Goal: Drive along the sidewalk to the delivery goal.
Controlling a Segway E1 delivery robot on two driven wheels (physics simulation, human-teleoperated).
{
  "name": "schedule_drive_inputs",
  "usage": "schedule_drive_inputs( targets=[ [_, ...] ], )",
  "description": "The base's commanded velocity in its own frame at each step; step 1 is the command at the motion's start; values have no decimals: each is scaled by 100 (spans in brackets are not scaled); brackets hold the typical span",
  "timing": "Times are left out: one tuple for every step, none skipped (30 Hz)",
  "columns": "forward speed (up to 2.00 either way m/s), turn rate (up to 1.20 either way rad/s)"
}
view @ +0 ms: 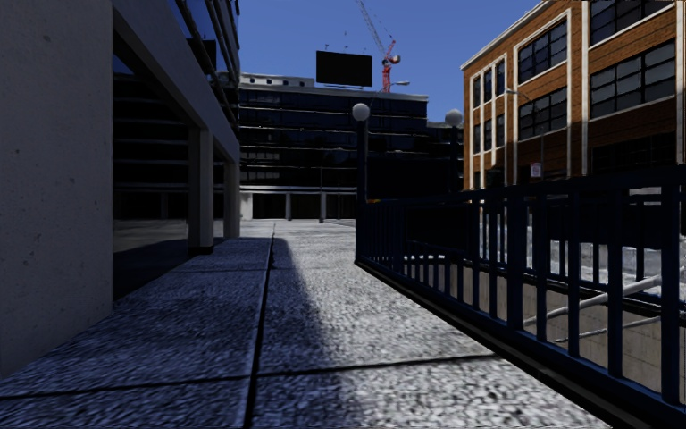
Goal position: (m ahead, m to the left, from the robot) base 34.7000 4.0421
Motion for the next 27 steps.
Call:
schedule_drive_inputs(
  targets=[
    [157,54],
    [157,54],
    [157,54],
    [157,54],
    [157,54],
    [157,54],
    [158,52],
    [159,49],
    [159,49],
    [160,41],
    [162,28],
    [164,19],
    [164,19],
    [169,12],
    [174,4],
    [179,0],
    [179,0],
    [188,0],
    [200,0],
    [200,0],
    [200,0],
    [200,0],
    [200,0],
    [200,0],
    [200,0],
    [200,0],
    [200,0]
  ],
)
